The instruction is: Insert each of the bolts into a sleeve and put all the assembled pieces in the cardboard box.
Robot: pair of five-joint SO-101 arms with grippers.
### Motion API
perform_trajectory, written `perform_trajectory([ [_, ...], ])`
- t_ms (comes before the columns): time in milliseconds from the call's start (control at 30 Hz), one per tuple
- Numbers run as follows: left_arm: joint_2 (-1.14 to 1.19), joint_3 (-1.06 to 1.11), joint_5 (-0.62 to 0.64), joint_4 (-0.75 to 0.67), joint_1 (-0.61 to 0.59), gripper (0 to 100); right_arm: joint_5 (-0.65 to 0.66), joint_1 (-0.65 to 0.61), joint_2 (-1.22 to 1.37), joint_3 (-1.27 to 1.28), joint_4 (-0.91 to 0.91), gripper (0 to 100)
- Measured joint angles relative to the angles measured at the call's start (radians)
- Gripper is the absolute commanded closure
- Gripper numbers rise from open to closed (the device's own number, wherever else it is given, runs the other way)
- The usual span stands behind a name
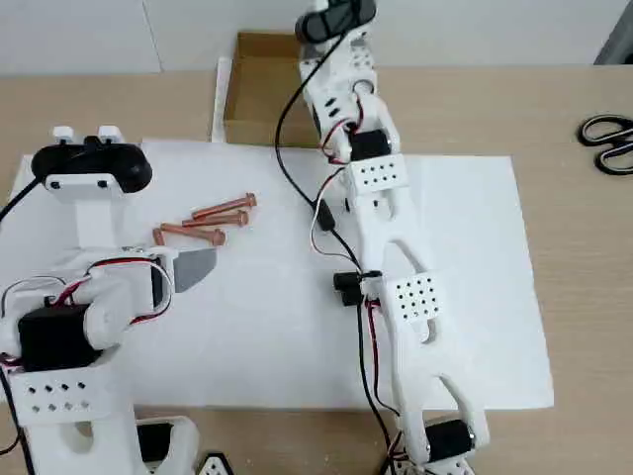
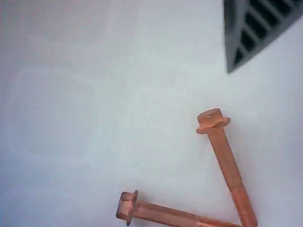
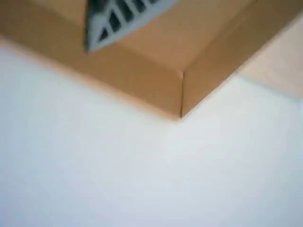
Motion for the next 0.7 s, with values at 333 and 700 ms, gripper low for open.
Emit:
perform_trajectory([
  [333,0.000,0.000,0.000,0.000,0.000,64,0.000,0.040,-0.193,-0.123,0.560,81.1],
  [700,0.000,0.000,0.000,0.000,0.000,64,0.000,0.049,-0.531,-0.130,1.151,81.1],
])
